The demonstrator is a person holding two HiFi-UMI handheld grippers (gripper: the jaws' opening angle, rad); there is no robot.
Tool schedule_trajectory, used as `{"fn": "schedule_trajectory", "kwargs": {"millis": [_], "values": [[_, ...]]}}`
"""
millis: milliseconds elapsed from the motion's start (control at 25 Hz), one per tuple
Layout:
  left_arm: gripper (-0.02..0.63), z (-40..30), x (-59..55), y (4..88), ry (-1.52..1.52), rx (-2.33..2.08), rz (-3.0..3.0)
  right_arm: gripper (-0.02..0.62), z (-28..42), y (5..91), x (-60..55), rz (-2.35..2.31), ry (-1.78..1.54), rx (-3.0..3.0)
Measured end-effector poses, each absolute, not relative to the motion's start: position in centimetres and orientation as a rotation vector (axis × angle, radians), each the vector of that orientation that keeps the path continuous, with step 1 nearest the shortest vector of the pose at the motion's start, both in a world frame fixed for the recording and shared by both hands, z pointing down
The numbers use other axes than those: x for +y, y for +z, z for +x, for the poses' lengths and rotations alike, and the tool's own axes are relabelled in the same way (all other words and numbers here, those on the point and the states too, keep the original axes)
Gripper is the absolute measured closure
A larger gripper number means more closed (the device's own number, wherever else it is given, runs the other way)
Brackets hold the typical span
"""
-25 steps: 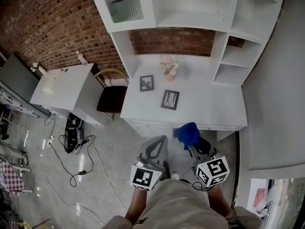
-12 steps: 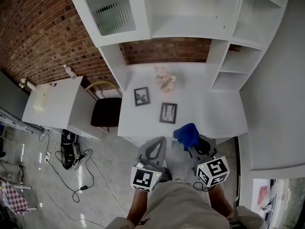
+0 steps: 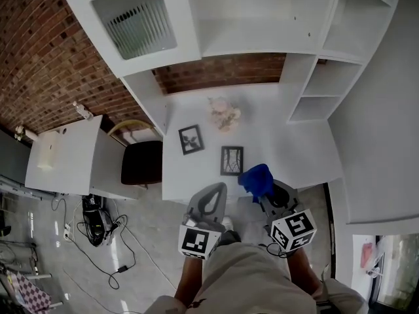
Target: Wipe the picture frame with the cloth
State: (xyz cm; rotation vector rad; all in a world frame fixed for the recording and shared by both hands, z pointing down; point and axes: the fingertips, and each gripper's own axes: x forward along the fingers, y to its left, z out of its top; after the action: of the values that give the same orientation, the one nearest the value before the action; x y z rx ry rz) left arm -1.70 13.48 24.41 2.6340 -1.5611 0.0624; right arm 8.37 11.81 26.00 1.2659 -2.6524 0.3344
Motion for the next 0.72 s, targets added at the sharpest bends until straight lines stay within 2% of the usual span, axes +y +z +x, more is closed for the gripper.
{"fn": "schedule_trajectory", "kwargs": {"millis": [720], "values": [[0.608, -4.8, 6.7, 29.3, 0.124, -1.377, 2.670, 0.518, 5.5, 30.1, 6.0, 1.384, 0.418, -2.526]]}}
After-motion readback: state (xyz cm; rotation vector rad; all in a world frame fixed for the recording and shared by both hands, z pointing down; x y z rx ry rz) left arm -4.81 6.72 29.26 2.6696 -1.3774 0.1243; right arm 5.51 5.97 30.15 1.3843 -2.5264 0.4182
